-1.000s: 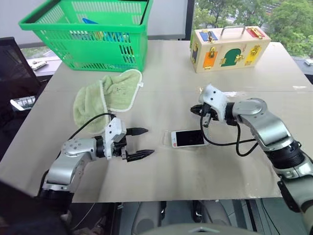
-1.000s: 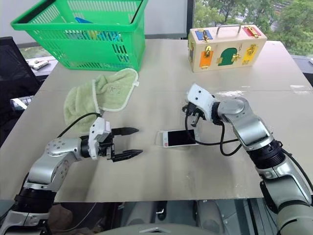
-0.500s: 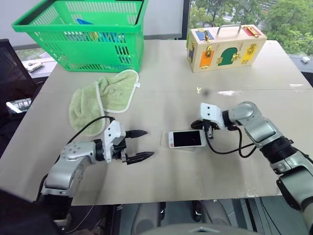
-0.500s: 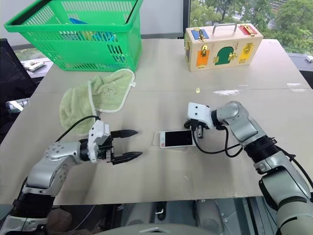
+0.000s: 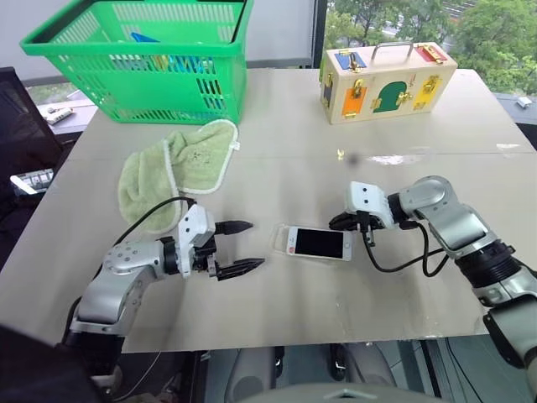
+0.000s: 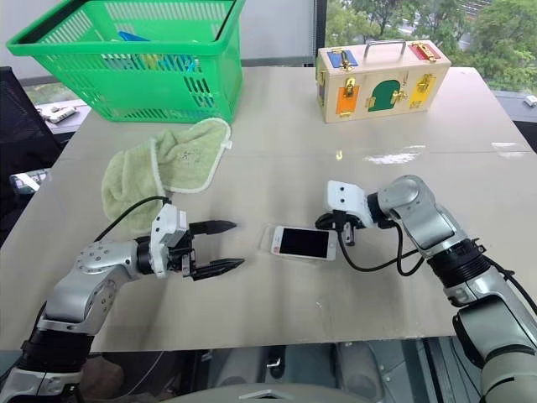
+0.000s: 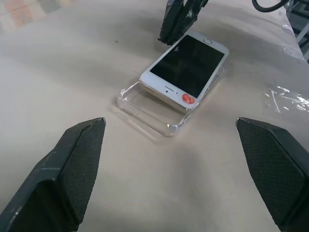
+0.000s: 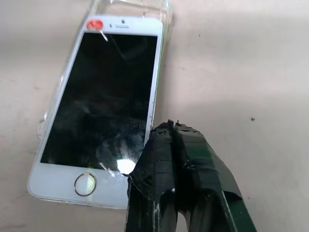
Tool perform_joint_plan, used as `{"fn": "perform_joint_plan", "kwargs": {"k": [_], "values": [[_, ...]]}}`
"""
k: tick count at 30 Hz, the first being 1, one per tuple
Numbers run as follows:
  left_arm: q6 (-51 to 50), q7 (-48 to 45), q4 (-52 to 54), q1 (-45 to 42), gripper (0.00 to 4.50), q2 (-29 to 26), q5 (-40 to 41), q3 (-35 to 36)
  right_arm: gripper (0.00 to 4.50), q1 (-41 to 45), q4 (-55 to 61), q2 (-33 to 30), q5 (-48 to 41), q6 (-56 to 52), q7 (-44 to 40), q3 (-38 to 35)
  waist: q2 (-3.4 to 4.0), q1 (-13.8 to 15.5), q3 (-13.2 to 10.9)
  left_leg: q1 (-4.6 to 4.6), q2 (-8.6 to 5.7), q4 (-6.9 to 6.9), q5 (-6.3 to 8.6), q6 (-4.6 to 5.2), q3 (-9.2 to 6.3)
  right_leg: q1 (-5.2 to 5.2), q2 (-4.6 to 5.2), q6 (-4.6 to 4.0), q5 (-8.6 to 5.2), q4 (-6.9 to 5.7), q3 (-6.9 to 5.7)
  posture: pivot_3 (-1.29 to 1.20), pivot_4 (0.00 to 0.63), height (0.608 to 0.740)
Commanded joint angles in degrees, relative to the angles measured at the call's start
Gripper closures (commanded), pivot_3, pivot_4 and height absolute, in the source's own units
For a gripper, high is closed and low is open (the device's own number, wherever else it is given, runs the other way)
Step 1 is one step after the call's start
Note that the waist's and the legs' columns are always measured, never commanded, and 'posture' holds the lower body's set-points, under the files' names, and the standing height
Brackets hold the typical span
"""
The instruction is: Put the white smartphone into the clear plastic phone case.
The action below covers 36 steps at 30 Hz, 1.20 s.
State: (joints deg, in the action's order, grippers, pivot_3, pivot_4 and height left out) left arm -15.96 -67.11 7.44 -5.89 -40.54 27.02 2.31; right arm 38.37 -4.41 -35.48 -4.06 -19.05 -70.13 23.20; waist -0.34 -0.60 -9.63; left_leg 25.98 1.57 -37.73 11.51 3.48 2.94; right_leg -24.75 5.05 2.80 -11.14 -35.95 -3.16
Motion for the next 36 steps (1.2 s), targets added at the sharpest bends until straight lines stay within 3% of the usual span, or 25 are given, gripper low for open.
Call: {"fn": "perform_joint_plan", "kwargs": {"k": [1, 20, 36], "values": [[0.7, -0.4, 0.2, -0.5, 0.0, -0.4, 0.3, 0.8, 4.46, -0.4, 2.8, -0.5, -1.2, -0.9, -0.1, -2.2, 0.0, 0.0, 0.0, 0.0, 0.0, 0.0, 0.0, 0.0, 0.0, 0.0, 0.0, 0.0, 0.0, 0.0, 0.0, 0.0, 0.15, 0.74], [1.7, 1.3, -0.1, -0.1, 0.0, 0.2, -0.7, 0.8, 4.46, -5.1, 11.5, -2.1, -4.3, -8.4, 7.2, -10.0, 0.0, 0.2, 0.0, -0.02, 0.0, 0.0, -0.01, -0.01, 0.0, 0.02, 0.01, 0.0, 0.0, -0.01, 0.0, 0.0, 0.15, 0.74], [2.5, 0.4, -1.1, -0.3, 0.0, 0.0, -0.8, 0.3, 4.46, -6.3, 16.4, 2.5, -4.9, -12.2, 13.0, -7.5, -0.01, 0.2, 0.0, -0.03, -0.01, -0.01, -0.01, -0.01, 0.0, 0.05, 0.0, 0.0, 0.0, -0.03, 0.0, 0.0, 0.15, 0.74]]}}
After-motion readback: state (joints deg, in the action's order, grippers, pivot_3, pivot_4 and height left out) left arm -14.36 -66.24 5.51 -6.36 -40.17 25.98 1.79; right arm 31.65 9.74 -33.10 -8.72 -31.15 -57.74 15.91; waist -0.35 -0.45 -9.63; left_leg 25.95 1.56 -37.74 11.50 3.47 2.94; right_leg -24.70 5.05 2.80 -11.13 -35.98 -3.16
